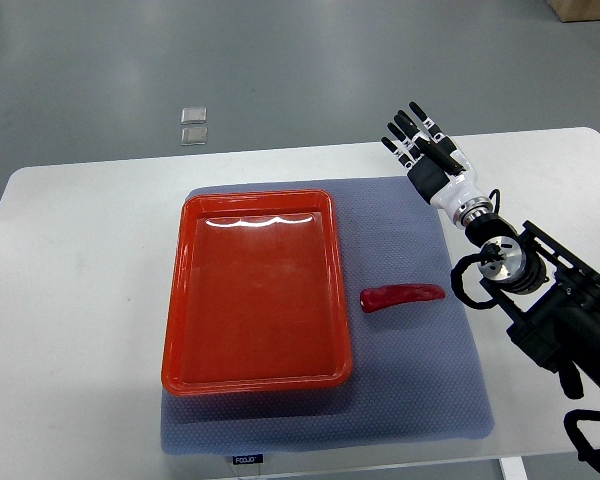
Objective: Place red pepper on red tray
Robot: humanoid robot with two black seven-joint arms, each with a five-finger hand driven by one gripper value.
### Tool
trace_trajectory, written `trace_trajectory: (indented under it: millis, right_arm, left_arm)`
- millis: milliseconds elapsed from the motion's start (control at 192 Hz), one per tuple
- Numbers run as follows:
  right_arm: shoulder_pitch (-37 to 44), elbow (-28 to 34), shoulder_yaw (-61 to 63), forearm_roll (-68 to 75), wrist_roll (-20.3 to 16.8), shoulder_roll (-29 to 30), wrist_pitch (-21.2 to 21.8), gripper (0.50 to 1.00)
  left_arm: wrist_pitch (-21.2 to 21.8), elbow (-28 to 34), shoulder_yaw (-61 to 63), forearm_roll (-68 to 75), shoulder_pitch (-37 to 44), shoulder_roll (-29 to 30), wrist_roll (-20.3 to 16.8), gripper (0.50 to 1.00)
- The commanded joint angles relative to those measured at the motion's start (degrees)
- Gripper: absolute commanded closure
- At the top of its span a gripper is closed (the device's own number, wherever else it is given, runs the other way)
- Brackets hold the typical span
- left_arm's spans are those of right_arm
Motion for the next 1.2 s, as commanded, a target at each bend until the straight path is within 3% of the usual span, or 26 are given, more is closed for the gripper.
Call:
trace_trajectory:
  millis: [0,350,465,558,658,830,1033,1195]
  right_arm:
    - [0.1,0.1,0.0,0.0,0.0,-0.1,0.0,0.585]
    - [2.3,2.4,-3.9,-8.4,-1.2,-1.6,0.9,0.585]
    - [6.0,6.1,-11.7,-20.8,-4.4,-8.1,1.4,0.585]
    - [13.5,10.4,-26.4,-31.4,-7.2,-15.6,2.4,0.585]
    - [21.8,14.6,-39.9,-33.8,-8.2,-22.3,4.2,0.585]
    - [35.0,27.8,-55.8,-36.7,-12.8,-32.8,10.7,0.583]
    - [39.3,37.5,-62.2,-37.4,-13.8,-37.8,13.7,0.583]
    - [36.6,37.7,-63.1,-38.1,-13.6,-37.3,9.7,0.585]
  left_arm:
    - [0.0,-0.1,0.0,0.0,0.0,0.0,0.0,0.5]
    - [0.0,0.1,0.0,0.0,0.0,0.0,0.0,0.5]
    - [0.0,0.1,0.0,0.0,0.0,0.0,0.0,0.5]
    - [0.0,0.1,0.0,0.0,0.0,0.0,0.0,0.5]
    - [0.0,-0.2,0.0,0.0,0.0,0.0,0.0,0.5]
    - [0.0,-0.4,0.1,0.0,-0.1,0.0,0.0,0.5]
    - [0.0,-0.4,0.1,0.0,-0.1,0.0,0.0,0.5]
    - [0.0,-0.1,0.0,0.0,0.0,0.0,0.0,0.5]
